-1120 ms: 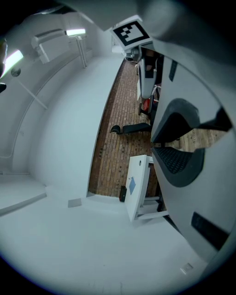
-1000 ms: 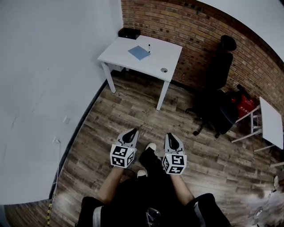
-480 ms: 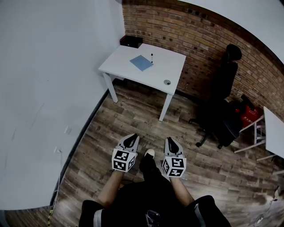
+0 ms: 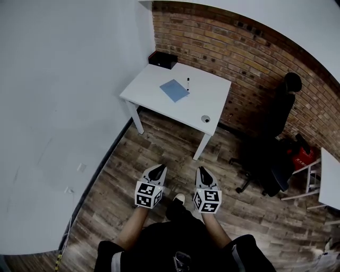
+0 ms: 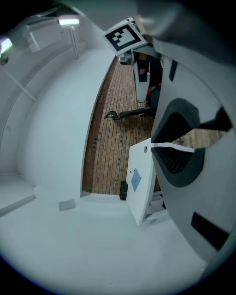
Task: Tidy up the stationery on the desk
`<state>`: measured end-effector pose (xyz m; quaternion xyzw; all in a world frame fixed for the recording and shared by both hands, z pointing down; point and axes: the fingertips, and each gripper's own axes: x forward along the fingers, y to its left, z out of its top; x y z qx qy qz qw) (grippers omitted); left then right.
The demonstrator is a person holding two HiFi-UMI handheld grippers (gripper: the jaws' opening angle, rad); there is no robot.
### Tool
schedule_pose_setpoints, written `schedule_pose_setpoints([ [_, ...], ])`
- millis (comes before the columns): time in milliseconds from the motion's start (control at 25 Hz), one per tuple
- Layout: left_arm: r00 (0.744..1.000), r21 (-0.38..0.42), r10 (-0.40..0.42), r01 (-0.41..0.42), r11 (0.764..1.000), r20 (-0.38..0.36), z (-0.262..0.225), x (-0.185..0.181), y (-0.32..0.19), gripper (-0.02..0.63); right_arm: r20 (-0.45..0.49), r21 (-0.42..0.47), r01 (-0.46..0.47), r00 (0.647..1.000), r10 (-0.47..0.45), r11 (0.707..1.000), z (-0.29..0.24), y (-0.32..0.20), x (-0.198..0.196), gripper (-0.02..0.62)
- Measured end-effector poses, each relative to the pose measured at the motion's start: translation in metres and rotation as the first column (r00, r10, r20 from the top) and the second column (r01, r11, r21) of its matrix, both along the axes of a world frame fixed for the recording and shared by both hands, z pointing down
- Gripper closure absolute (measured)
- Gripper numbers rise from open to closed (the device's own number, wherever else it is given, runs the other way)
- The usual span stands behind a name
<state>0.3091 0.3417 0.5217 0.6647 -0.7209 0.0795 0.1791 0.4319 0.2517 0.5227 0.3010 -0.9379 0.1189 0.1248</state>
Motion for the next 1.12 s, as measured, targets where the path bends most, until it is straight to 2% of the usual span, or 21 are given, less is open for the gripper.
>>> schedule_pose_setpoints([
  [280, 1.0, 0.001, 0.01, -0.01, 1.0, -0.007, -0.005, -0.035, -0.077, 0.565, -0.003, -0.004, 0.018, 1.0, -0.018, 1.0, -0.004, -0.069, -0.045, 0.571],
  [600, 1.0, -0.02, 0.009, -0.009, 1.0, -0.002, 0.0, -0.071, -0.137, 0.565, 0.0, -0.033, 0.02, 1.0, -0.02, 0.999, 0.005, -0.132, -0.081, 0.571],
  [920, 1.0, -0.038, -0.016, 0.015, 0.999, -0.011, 0.011, -0.099, -0.162, 0.565, -0.006, -0.042, 0.054, 0.999, -0.054, 0.998, 0.013, -0.16, -0.112, 0.571],
  [1120, 1.0, -0.042, -0.017, 0.017, 0.999, -0.009, 0.013, -0.104, -0.164, 0.565, -0.005, -0.043, 0.06, 0.998, -0.06, 0.997, 0.013, -0.162, -0.118, 0.571],
])
